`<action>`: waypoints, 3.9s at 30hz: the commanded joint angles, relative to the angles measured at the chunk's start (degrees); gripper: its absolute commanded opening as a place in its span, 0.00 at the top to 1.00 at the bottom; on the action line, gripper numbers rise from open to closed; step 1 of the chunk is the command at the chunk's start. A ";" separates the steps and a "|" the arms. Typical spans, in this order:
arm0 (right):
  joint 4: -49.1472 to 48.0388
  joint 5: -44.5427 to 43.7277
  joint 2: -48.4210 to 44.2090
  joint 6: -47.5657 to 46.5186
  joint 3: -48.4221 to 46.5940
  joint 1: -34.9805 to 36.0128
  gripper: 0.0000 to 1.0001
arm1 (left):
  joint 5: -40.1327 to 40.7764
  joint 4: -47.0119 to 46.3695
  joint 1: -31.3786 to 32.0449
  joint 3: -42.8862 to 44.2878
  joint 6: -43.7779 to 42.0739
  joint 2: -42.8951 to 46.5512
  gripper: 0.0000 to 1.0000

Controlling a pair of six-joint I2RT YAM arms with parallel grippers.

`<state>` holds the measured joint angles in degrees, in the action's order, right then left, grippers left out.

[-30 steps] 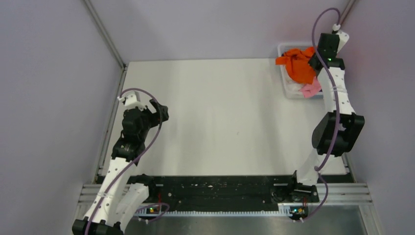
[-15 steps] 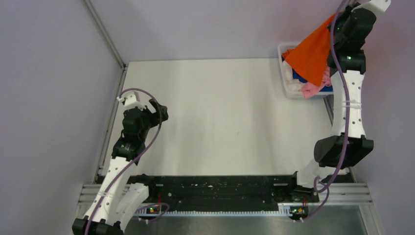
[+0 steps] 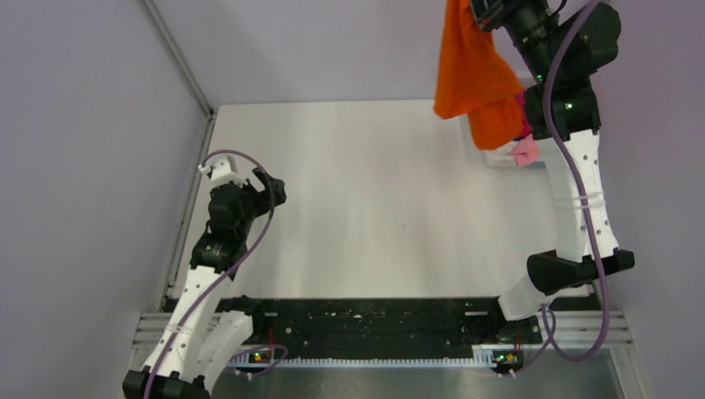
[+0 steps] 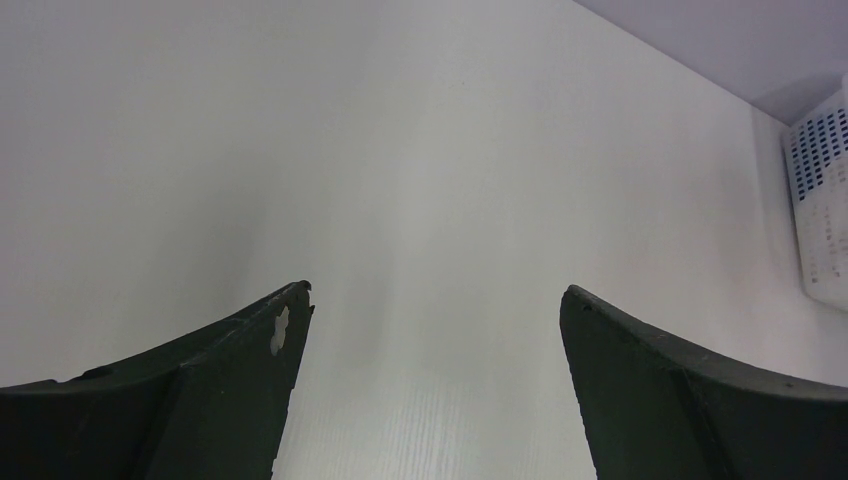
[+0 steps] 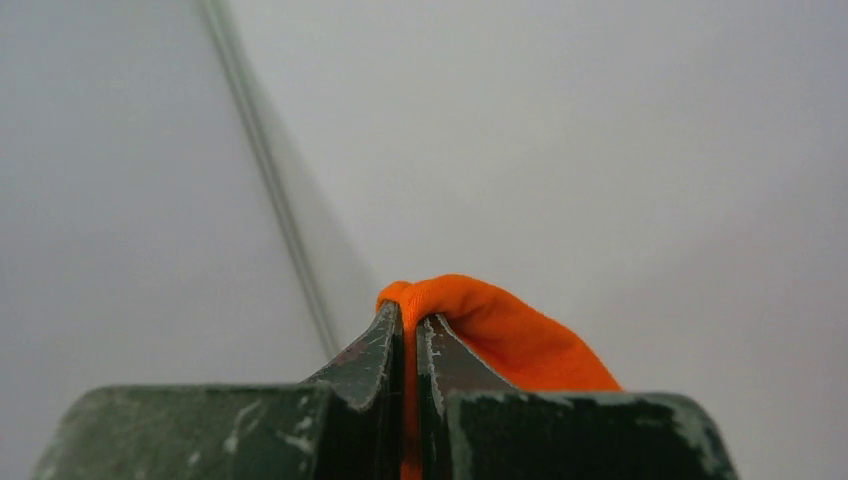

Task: Fold and stack the t-shirts
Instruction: Move the tshirt to the center of the board, then flatten out the tshirt

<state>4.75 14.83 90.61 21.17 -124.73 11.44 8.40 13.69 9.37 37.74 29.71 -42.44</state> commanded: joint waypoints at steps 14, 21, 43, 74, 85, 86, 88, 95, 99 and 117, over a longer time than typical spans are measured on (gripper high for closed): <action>8.00 7.47 -5.88 -11.96 10.12 21.41 1.00 | 13.71 6.98 -0.14 3.23 7.72 1.58 0.01; 5.93 -21.96 -27.94 -8.27 56.88 21.23 0.98 | 13.40 7.33 -0.14 2.27 10.47 0.13 0.01; 19.14 -30.85 -29.20 3.67 75.64 26.24 0.01 | -24.56 2.44 1.71 25.45 2.26 -46.88 0.16; 15.20 -22.23 -26.95 6.10 83.58 32.02 0.01 | -3.74 21.02 10.98 47.24 -7.32 -71.20 0.70; 17.30 -46.20 -6.52 18.50 76.77 50.22 0.06 | 2.12 19.03 11.41 39.30 -3.25 -58.71 1.00; 17.17 -47.86 -5.35 21.44 76.79 50.33 0.08 | 2.23 18.43 11.49 37.47 -2.73 -56.45 1.00; 17.22 -50.90 -3.86 26.52 77.35 50.37 0.14 | 2.23 17.10 11.47 33.99 -1.67 -52.14 1.00; 12.30 -56.65 -2.95 30.11 82.04 50.33 0.43 | 0.38 15.56 12.10 27.88 -1.34 -41.82 1.00; 9.33 -54.92 -1.11 28.26 82.87 49.50 0.90 | 1.67 16.03 12.47 26.90 -0.59 -38.05 1.00; 10.57 -50.29 -40.54 -17.30 65.10 49.49 1.00 | 2.18 16.98 15.12 41.15 -6.64 -12.42 1.00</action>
<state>20.34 -44.01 54.22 20.40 -51.99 61.21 11.55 33.52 24.18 72.14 26.96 -58.65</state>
